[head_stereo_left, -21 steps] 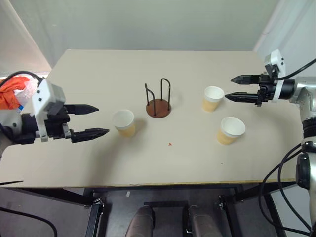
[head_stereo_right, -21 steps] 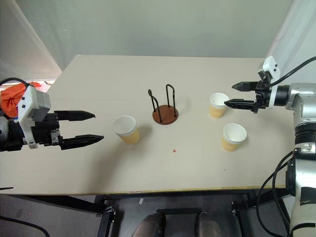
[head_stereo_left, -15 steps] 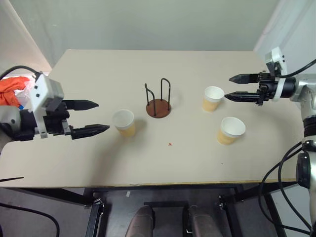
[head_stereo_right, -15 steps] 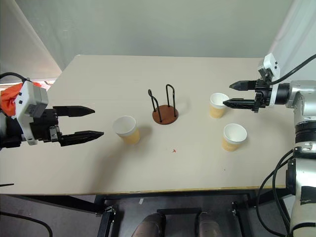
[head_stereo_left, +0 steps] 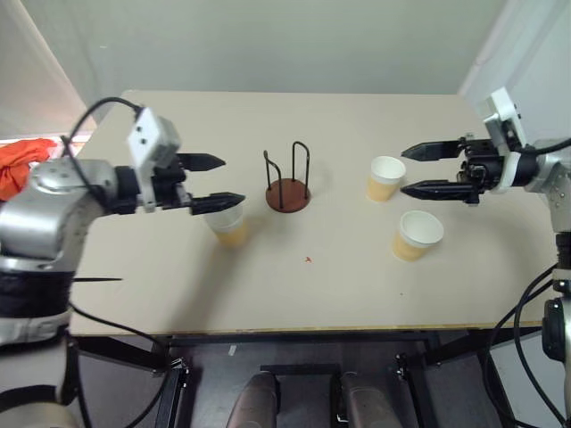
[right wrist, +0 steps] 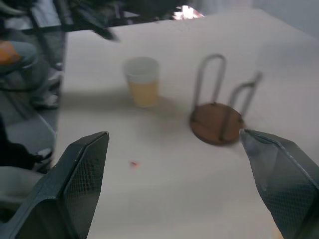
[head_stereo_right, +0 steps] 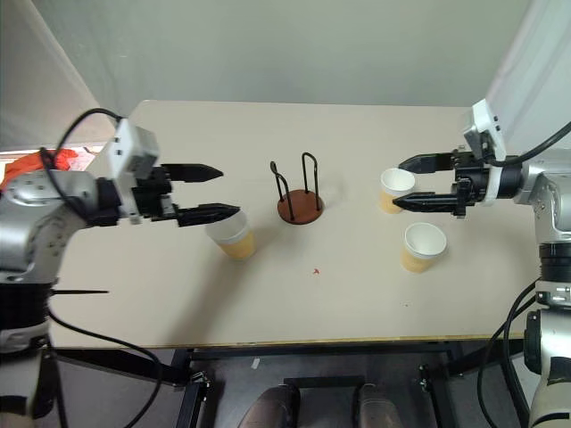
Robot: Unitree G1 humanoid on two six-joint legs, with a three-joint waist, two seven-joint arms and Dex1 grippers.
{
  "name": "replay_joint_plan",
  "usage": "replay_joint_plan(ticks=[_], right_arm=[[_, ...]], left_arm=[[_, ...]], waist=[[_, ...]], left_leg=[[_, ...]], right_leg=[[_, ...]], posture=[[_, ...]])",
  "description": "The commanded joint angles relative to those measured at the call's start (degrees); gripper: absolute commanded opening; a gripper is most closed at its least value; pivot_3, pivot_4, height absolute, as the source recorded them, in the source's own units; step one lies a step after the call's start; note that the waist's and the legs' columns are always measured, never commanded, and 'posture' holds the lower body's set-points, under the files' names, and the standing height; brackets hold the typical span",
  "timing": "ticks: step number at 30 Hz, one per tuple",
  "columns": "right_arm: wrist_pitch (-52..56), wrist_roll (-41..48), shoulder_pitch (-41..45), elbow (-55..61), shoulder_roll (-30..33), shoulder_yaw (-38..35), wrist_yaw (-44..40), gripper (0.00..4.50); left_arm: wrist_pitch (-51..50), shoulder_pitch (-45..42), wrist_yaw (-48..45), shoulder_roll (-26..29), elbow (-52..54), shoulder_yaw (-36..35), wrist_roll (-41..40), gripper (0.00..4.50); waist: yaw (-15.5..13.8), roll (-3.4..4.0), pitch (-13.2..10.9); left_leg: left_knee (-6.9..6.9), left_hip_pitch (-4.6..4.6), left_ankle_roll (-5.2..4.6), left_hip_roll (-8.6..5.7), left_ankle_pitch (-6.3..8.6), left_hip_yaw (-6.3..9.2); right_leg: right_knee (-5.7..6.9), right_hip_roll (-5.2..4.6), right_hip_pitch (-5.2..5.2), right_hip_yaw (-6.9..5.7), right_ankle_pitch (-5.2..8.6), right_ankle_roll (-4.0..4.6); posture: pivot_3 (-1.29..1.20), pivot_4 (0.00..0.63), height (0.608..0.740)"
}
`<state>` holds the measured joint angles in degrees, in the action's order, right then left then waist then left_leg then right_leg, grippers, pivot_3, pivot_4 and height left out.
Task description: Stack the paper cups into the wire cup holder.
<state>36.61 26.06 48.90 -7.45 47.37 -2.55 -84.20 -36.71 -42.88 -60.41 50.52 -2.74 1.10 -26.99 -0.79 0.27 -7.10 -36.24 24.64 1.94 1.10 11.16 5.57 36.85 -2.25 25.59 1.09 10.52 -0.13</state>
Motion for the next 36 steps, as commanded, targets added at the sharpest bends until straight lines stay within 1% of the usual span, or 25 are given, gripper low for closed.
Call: replay_joint_plan(ticks=[1,7,11,15,18,22,26,28,29,32,36], right_arm=[[4.63,5.28,-1.49,10.24,0.71,-3.72,4.26,4.45],[9.88,10.52,-5.89,20.81,1.46,-5.31,10.02,4.45],[12.43,13.52,-7.33,24.97,1.42,-6.28,14.12,4.45],[12.95,13.24,-8.59,27.41,1.45,-6.01,19.16,4.45],[12.67,12.25,-9.98,28.62,1.68,-5.83,22.58,4.45],[12.8,13.05,-11.02,29.8,1.98,-6.06,25.09,4.45],[12.3,12.54,-12.0,30.71,2.1,-5.81,27.56,4.45],[12.79,12.09,-11.39,30.28,1.43,-5.53,29.98,4.45],[12.78,11.33,-10.94,29.73,1.13,-5.24,31.48,4.45],[10.54,7.51,-10.7,27.32,1.09,-4.06,34.65,4.5],[8.97,6.12,-11.7,25.91,1.36,-3.84,34.91,4.5]], left_arm=[[0.56,-4.01,1.39,-2.66,-4.73,3.99,5.05,4.5],[3.54,-9.9,2.13,-9.97,-15.88,7.83,10.69,4.5],[5.93,-14.54,3.59,-15.22,-23.74,8.76,13.69,4.5],[8.87,-17.71,4.33,-19.9,-30.01,9.36,16.58,4.5],[9.67,-18.53,4.9,-23.17,-32.79,9.82,18.1,4.5],[9.71,-18.33,4.69,-25.37,-33.48,9.91,19.12,4.5],[10.98,-19.06,6.9,-27.45,-36.33,9.83,20.69,4.5],[11.49,-19.52,7.63,-28.35,-37.56,9.45,21.03,4.5],[11.73,-19.79,8.01,-28.87,-38.11,9.31,21.1,4.5],[12.61,-20.36,8.23,-29.88,-39.2,9.11,21.34,3.9],[13.07,-20.43,6.81,-30.6,-39.39,9.0,20.98,2.48]], waist=[[0.13,0.0,0.0],[-0.11,-0.03,0.0],[-0.36,-0.03,0.01],[-0.55,-0.03,0.01],[-0.64,-0.03,0.0],[-0.71,-0.03,0.0],[-0.85,-0.03,0.0],[-0.91,-0.03,0.0],[-0.92,-0.03,0.0],[-0.94,-0.03,0.0],[-0.97,-0.03,0.0]], left_leg=[[-0.01,0.0,-0.01,-0.01,0.0,-0.01],[-0.18,0.11,-0.11,-0.07,0.0,-0.03],[-0.49,0.31,-0.25,-0.17,0.01,-0.01],[-0.8,0.34,-0.48,-0.34,0.1,0.0],[-0.82,0.34,-0.67,-0.37,0.08,0.0],[-0.92,0.43,-0.81,-0.43,0.14,-0.03],[-0.92,0.42,-0.83,-0.43,0.15,-0.07],[-0.92,0.43,-0.83,-0.43,0.15,-0.09],[-0.93,0.42,-0.84,-0.43,0.15,-0.1],[-0.95,0.42,-0.87,-0.45,0.13,-0.11],[-0.97,0.42,-0.9,-0.45,0.13,-0.12]], right_leg=[[-0.05,0.0,-0.03,0.02,-0.08,-0.21],[-0.16,0.0,-0.1,0.16,-0.07,-0.87],[-0.16,0.0,-0.11,0.23,-0.07,-1.12],[-0.26,-0.02,-0.3,0.44,-0.13,-1.45],[-0.75,-0.03,-0.54,0.48,-0.38,-1.84],[-0.93,-0.06,-0.59,0.52,-0.49,-2.01],[-0.94,-0.06,-0.6,0.52,-0.56,-2.27],[-0.94,-0.06,-0.6,0.53,-0.7,-2.55],[-0.95,-0.06,-0.6,0.53,-0.69,-2.56],[-0.95,-0.06,-0.6,0.56,-0.69,-2.57],[-0.95,-0.07,-0.6,0.59,-0.72,-2.61]], posture=[[0.0,0.15,0.74],[0.0,0.15,0.74],[0.0,0.15,0.74],[0.0,0.15,0.74],[0.0,0.15,0.74],[0.0,0.15,0.74],[0.0,0.15,0.74],[0.0,0.15,0.74],[0.0,0.15,0.74],[0.0,0.15,0.74],[0.0,0.15,0.74]])
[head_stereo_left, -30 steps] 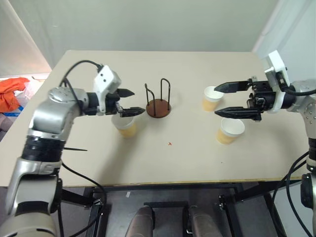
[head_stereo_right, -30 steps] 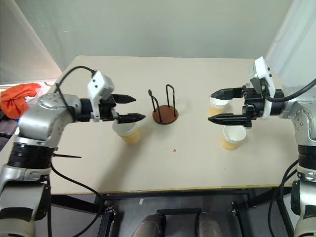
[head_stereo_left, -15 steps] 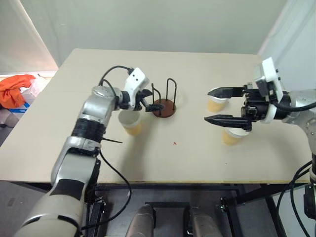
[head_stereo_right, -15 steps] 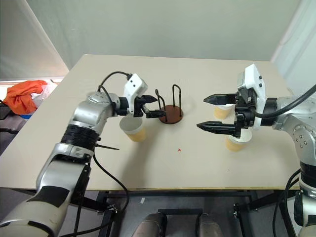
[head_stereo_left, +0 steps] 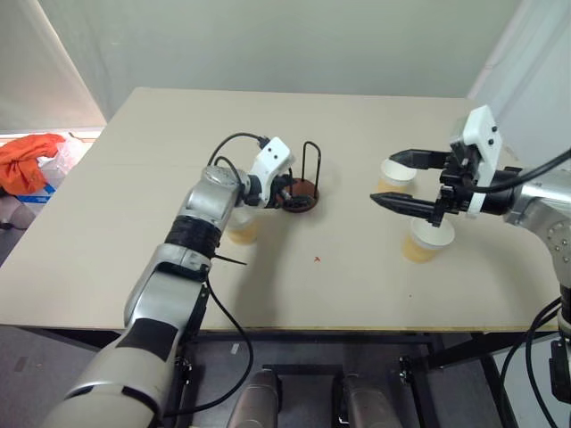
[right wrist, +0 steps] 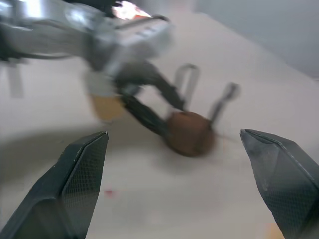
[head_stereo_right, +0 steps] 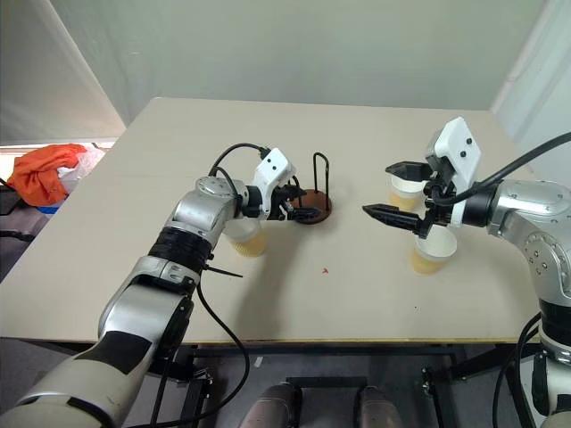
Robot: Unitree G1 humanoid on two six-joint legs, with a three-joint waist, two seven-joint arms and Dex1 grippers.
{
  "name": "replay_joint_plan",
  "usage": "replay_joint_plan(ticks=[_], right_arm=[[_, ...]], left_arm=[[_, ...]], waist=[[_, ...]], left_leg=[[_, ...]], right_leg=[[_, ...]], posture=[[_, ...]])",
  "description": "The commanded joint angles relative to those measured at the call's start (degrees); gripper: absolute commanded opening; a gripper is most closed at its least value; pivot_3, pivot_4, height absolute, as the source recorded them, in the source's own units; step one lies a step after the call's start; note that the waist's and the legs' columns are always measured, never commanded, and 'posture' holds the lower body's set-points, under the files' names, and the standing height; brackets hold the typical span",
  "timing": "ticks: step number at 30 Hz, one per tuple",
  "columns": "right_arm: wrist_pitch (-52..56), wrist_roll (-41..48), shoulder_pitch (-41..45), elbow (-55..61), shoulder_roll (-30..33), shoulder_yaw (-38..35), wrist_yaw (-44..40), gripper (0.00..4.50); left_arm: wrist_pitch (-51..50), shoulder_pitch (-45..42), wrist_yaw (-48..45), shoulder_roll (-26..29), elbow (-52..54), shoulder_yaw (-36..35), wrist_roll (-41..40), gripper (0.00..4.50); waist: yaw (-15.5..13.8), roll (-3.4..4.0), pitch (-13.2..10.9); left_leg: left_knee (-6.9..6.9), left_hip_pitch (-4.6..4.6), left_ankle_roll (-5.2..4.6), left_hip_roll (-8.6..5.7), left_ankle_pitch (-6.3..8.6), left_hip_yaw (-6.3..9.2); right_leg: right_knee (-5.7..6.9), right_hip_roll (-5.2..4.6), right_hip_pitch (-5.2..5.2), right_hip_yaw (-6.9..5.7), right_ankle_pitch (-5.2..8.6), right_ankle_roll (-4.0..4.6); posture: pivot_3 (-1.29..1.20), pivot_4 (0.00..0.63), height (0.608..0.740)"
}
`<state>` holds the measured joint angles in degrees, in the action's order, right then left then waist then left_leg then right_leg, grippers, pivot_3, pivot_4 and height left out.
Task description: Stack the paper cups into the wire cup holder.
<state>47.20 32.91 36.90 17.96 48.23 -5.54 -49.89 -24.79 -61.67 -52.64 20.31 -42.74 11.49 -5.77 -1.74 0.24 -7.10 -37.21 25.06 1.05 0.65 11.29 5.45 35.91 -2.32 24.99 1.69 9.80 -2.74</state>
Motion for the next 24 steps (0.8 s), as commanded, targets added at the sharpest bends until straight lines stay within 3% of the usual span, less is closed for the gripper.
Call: replay_joint_plan(ticks=[1,7,14,18,24], right_arm=[[-1.5,-0.56,0.21,0.66,0.45,-0.98,0.51,4.5],[-1.65,-0.43,-0.76,1.52,0.36,-0.48,-0.12,4.5],[-1.78,0.71,-2.17,1.09,3.22,-1.06,-5.0,4.5],[-3.14,1.79,-4.6,-0.13,6.98,-3.1,-10.18,4.5],[-5.39,3.87,-7.52,-1.43,11.5,-4.26,-18.05,4.5]], left_arm=[[1.07,-1.57,-1.12,-0.48,0.76,-1.42,-0.28,2.12],[0.92,-1.78,-1.41,-0.78,0.84,-2.19,-0.44,0.02],[-0.89,0.73,-11.24,0.96,11.88,-2.4,-4.46,0.02],[-4.32,4.15,-20.62,4.54,24.83,-1.58,-9.79,0.02],[-6.64,8.07,-25.98,9.58,34.27,0.63,-11.47,0.02]], waist=[[-0.02,0.0,0.0],[-0.06,0.0,0.0],[-0.14,-0.01,-0.01],[-0.18,-0.01,0.0],[-0.18,-0.01,0.0]], left_leg=[[0.0,0.0,0.0,0.0,0.0,0.0],[0.0,0.03,-0.05,-0.06,0.03,-0.03],[0.0,0.11,-0.08,-0.21,0.05,-0.03],[-0.02,0.18,-0.05,-0.34,0.04,-0.03],[-0.1,0.21,-0.05,-0.4,0.08,-0.05]], right_leg=[[0.0,0.0,0.0,-0.01,-0.01,-0.04],[0.0,0.0,0.0,0.01,0.03,-0.18],[-0.01,0.0,0.02,0.02,0.09,-0.26],[-0.01,-0.02,0.03,0.06,0.2,-0.38],[0.0,-0.1,0.01,0.08,0.31,-0.42]], posture=[[0.0,0.15,0.74],[0.0,0.15,0.74],[0.0,0.15,0.74],[0.0,0.15,0.74],[0.0,0.15,0.74]])
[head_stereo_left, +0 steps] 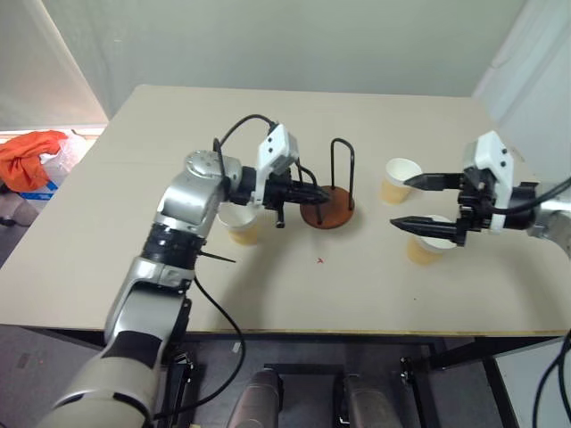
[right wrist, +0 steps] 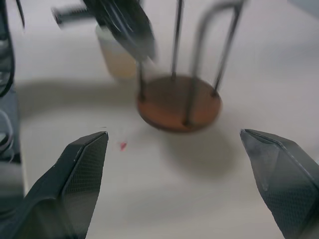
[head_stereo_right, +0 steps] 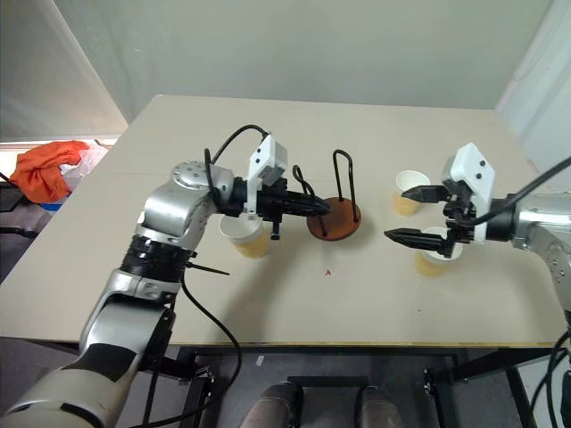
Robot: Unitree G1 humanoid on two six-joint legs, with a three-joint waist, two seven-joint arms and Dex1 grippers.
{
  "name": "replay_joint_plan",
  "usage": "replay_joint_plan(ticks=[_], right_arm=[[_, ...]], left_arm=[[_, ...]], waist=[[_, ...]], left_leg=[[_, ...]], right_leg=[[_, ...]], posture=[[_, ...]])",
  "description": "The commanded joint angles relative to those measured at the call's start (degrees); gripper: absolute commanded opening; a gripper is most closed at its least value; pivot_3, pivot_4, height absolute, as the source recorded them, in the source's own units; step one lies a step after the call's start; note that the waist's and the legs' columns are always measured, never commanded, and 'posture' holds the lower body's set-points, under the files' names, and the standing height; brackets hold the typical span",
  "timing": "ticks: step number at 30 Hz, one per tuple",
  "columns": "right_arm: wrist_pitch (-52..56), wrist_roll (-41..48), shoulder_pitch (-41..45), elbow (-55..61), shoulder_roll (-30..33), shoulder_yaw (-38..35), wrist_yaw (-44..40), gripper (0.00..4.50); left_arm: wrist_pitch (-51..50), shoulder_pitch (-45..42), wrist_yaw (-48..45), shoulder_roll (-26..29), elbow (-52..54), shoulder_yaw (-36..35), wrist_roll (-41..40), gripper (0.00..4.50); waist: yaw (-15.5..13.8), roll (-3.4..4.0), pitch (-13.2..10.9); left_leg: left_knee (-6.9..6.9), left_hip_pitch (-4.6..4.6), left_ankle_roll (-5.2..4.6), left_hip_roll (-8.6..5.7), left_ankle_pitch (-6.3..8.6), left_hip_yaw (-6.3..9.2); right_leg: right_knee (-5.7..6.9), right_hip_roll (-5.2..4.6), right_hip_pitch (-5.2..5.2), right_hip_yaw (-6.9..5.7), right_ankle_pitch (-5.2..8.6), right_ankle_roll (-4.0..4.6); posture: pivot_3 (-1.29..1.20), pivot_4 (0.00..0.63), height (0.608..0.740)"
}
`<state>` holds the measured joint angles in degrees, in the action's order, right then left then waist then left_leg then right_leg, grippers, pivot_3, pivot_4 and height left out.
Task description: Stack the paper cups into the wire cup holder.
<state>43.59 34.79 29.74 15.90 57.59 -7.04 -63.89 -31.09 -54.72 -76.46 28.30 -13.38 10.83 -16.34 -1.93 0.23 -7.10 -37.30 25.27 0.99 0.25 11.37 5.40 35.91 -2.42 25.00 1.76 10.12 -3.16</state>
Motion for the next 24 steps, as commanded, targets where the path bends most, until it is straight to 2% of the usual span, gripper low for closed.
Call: replay_joint_plan(ticks=[1,6,10,19,22,24], right_arm=[[-1.83,2.24,-0.36,0.53,2.37,-2.66,-4.77,4.5],[-2.54,3.49,-1.25,2.61,2.57,-1.45,-7.98,4.5],[-3.38,1.75,-0.46,1.71,1.8,0.37,-7.53,4.5],[-4.19,0.26,1.38,0.36,1.54,2.07,-7.15,4.5],[-4.11,0.01,1.49,0.38,1.45,2.39,-6.93,4.5],[-4.56,-1.08,1.48,0.03,1.92,2.73,-6.73,4.5]], left_arm=[[-0.08,1.74,-2.4,2.13,5.68,1.93,-0.52,0.02],[-2.81,5.61,-2.17,2.53,12.3,3.76,-2.24,0.02],[-1.53,9.3,-2.9,3.45,16.35,6.93,-1.14,0.02],[4.46,11.02,3.92,2.0,10.91,10.5,6.24,0.02],[0.4,12.44,0.54,1.93,12.15,10.01,1.9,0.88],[1.27,13.95,0.24,3.25,11.89,10.5,2.83,1.52]], waist=[[0.01,0.0,0.0],[0.03,0.0,0.0],[0.09,0.01,0.0],[0.08,0.02,0.0],[0.09,0.02,0.0],[0.16,0.02,0.01]], left_leg=[[-0.01,0.0,-0.21,0.0,0.13,0.0],[-0.17,0.0,-0.28,-0.02,0.15,0.0],[-0.34,-0.02,-0.37,-0.03,0.21,0.0],[-0.62,-0.13,-0.49,-0.04,0.29,0.03],[-0.62,-0.12,-0.52,-0.1,0.32,0.03],[-0.63,-0.12,-0.5,-0.11,0.44,0.03]], right_leg=[[0.0,0.0,0.0,0.0,0.04,0.06],[0.01,-0.05,-0.05,0.0,0.11,0.27],[0.01,-0.07,-0.16,0.02,0.09,0.25],[0.01,-0.11,-0.36,0.03,-0.01,0.33],[0.0,-0.17,-0.37,0.03,-0.01,0.34],[-0.02,-0.19,-0.36,0.03,0.01,0.33]], posture=[[0.0,0.15,0.74],[0.0,0.15,0.74],[0.0,0.15,0.74],[0.0,0.15,0.74],[0.0,0.15,0.74],[0.0,0.15,0.74]])
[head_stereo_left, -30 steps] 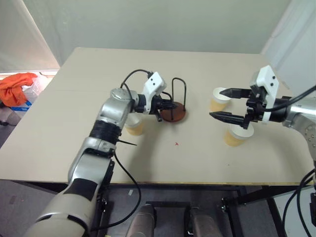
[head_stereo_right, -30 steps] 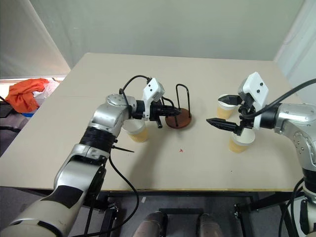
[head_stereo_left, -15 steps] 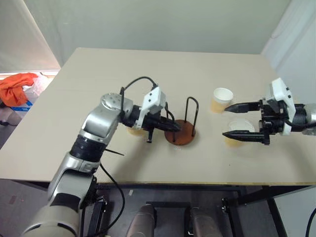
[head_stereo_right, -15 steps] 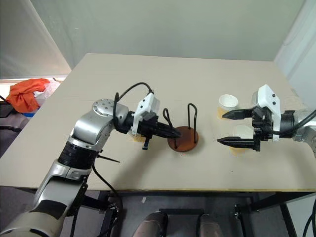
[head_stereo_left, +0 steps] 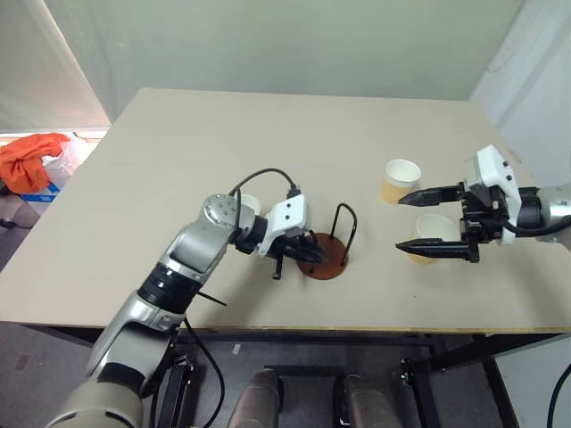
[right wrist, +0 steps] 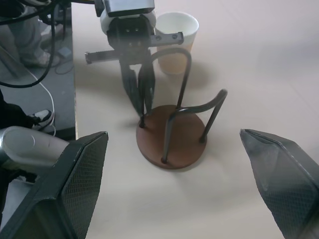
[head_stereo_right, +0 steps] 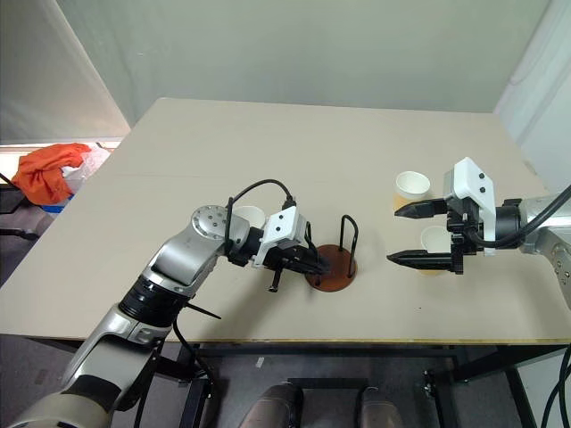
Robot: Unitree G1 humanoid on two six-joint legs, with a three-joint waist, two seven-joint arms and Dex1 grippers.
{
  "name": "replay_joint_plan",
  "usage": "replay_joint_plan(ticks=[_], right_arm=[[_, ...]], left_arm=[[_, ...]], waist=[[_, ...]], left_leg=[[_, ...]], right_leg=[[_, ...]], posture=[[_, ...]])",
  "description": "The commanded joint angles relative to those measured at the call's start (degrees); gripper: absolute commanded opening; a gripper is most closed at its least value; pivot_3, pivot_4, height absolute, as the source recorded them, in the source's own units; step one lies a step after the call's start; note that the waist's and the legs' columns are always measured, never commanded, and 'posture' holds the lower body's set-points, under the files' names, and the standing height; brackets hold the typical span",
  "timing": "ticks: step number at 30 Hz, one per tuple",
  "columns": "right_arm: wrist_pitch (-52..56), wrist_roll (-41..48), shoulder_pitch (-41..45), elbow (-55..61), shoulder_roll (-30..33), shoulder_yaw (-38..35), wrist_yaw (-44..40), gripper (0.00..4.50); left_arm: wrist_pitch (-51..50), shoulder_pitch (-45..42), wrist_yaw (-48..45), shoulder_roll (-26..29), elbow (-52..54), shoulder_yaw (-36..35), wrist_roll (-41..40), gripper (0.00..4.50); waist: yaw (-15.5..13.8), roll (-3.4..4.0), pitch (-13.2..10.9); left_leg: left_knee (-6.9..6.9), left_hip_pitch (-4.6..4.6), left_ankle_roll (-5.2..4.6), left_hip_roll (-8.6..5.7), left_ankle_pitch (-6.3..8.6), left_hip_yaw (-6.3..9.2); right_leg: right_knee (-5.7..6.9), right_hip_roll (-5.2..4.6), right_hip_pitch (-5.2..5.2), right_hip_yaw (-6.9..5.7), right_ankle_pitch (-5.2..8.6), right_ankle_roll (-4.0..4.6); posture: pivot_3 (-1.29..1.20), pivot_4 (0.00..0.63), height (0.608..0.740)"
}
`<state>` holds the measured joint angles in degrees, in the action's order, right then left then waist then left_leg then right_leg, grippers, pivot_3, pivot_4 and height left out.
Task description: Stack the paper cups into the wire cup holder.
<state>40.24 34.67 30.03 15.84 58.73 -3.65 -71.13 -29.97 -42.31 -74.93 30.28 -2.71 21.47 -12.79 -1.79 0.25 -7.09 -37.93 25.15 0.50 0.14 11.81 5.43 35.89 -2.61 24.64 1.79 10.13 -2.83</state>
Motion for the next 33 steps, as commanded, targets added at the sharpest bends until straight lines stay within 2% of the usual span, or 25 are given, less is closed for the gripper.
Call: replay_joint_plan(ticks=[1,7,9,13,16,21,24,31,33], right_arm=[[-1.25,-1.39,1.35,-0.4,1.06,-0.65,0.56,4.5],[-3.47,-5.59,0.99,-4.02,3.42,0.16,-0.15,4.5],[-4.07,-6.55,0.66,-5.32,4.34,0.36,-0.87,4.5],[-4.43,-7.13,0.16,-7.25,6.02,0.35,-3.15,4.5],[-5.05,-8.01,-0.66,-8.41,7.76,0.38,-4.97,4.5],[-9.41,-13.63,-1.93,-11.5,8.44,2.96,-4.37,4.5],[-10.18,-15.18,-1.54,-12.37,7.38,4.56,-4.25,4.5],[-13.15,-21.42,-0.1,-16.39,4.6,9.67,-3.04,4.5],[-13.63,-22.37,-0.02,-16.94,4.0,10.44,-2.97,4.11]], left_arm=[[0.52,1.97,-0.79,1.62,0.81,-0.46,-0.31,1.86],[-1.28,0.83,0.31,2.91,3.02,-5.53,-3.55,3.96],[-2.49,0.18,-0.99,4.7,5.43,-7.75,-5.73,4.43],[-4.56,-1.5,-2.77,8.67,9.57,-12.07,-10.02,4.43],[-1.97,-1.92,-3.48,15.49,12.96,-12.7,-6.93,4.43],[0.54,0.04,-4.98,24.39,15.97,-17.74,-8.02,4.43],[0.71,1.78,-5.14,26.28,17.06,-19.77,-9.61,4.43],[-4.32,4.33,-5.27,28.85,20.98,-28.87,-19.88,4.43],[-4.92,5.55,-5.03,29.55,21.3,-30.77,-21.72,4.5]], waist=[[0.05,0.0,0.0],[-0.1,0.0,0.0],[-0.09,0.0,0.0],[-0.02,0.0,0.0],[0.1,0.01,0.0],[0.29,0.03,0.01],[0.23,0.11,0.03],[0.41,0.1,0.02],[0.42,0.11,0.02]], left_leg=[[-0.01,-0.01,0.01,0.0,0.04,0.0],[-0.01,0.04,0.02,0.0,0.09,0.01],[-0.02,0.04,0.0,0.0,0.1,0.01],[0.02,0.04,0.02,0.0,0.11,0.01],[0.04,0.01,0.03,0.0,0.15,0.01],[0.08,0.01,0.05,0.02,0.28,0.02],[0.14,-0.03,0.04,0.01,0.33,0.03],[0.31,-0.01,0.09,0.04,0.37,0.05],[0.4,-0.08,0.12,0.05,0.38,0.05]], right_leg=[[0.0,0.0,0.0,0.0,0.02,-0.02],[0.01,0.0,0.05,-0.01,0.08,-0.02],[0.0,-0.01,0.05,-0.01,0.08,-0.01],[0.0,0.01,0.06,-0.01,0.1,0.0],[-0.02,0.01,0.06,0.0,0.15,0.03],[-0.01,0.03,0.11,0.01,0.31,0.11],[-0.01,0.0,0.12,0.02,0.38,0.2],[0.01,-0.01,0.23,-0.03,0.43,0.31],[0.01,-0.02,0.23,-0.02,0.45,0.34]], posture=[[0.0,0.15,0.74],[0.0,0.15,0.74],[0.0,0.15,0.74],[0.0,0.15,0.74],[0.0,0.15,0.74],[0.0,0.15,0.74],[0.0,0.15,0.74],[0.0,0.15,0.74],[0.0,0.15,0.74]])
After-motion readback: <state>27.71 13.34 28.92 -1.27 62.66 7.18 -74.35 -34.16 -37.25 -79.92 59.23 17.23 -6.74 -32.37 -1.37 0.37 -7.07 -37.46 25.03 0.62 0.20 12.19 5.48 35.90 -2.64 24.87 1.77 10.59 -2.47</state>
